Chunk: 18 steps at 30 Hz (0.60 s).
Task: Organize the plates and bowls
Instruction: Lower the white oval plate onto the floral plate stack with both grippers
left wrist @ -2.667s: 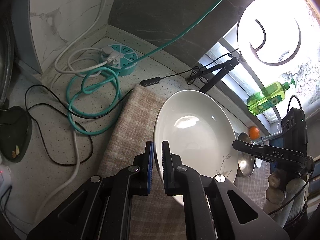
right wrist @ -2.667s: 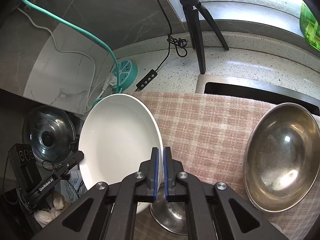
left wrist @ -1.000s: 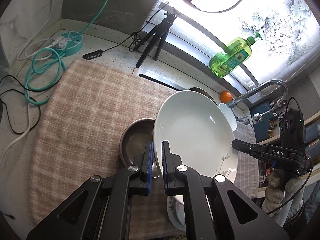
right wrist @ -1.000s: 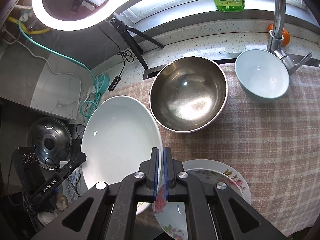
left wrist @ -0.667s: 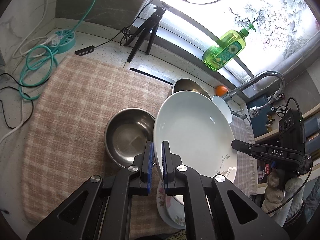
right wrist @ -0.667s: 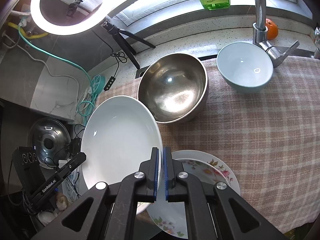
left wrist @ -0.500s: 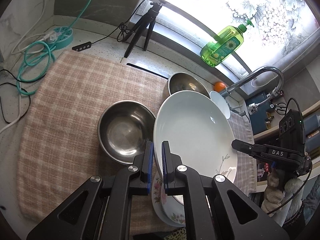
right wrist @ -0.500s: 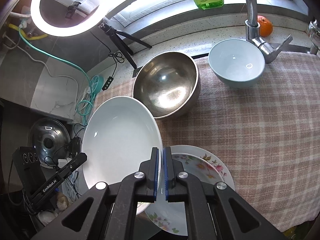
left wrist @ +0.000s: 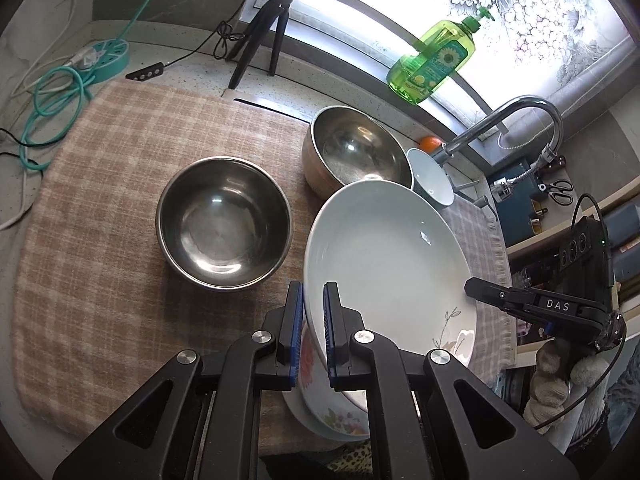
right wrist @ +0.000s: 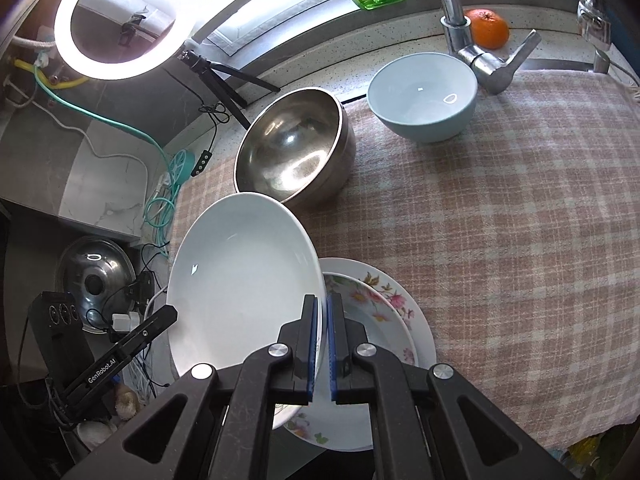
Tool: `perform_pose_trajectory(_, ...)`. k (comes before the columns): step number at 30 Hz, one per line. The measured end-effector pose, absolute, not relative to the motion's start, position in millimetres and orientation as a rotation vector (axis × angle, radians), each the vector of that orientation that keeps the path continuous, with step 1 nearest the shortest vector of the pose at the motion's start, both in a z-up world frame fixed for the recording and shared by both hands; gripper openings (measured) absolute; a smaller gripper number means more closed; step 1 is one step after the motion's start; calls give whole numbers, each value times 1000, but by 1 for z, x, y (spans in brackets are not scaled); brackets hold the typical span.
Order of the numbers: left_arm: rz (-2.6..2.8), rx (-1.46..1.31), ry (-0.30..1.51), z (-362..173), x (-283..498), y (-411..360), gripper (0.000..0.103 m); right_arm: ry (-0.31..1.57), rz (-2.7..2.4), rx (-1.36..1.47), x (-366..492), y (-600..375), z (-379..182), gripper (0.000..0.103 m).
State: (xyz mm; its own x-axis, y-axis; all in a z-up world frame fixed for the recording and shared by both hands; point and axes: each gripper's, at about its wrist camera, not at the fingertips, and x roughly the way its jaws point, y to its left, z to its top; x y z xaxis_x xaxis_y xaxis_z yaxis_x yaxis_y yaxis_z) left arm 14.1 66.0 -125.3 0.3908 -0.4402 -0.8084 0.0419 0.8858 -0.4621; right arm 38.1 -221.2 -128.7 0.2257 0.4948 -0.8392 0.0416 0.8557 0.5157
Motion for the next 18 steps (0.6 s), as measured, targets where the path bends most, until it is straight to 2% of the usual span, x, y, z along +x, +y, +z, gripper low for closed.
perform_pose_trajectory(18,-334,-405,1190,-150,1,44,6,1358,295,522,11,-246,-161,5)
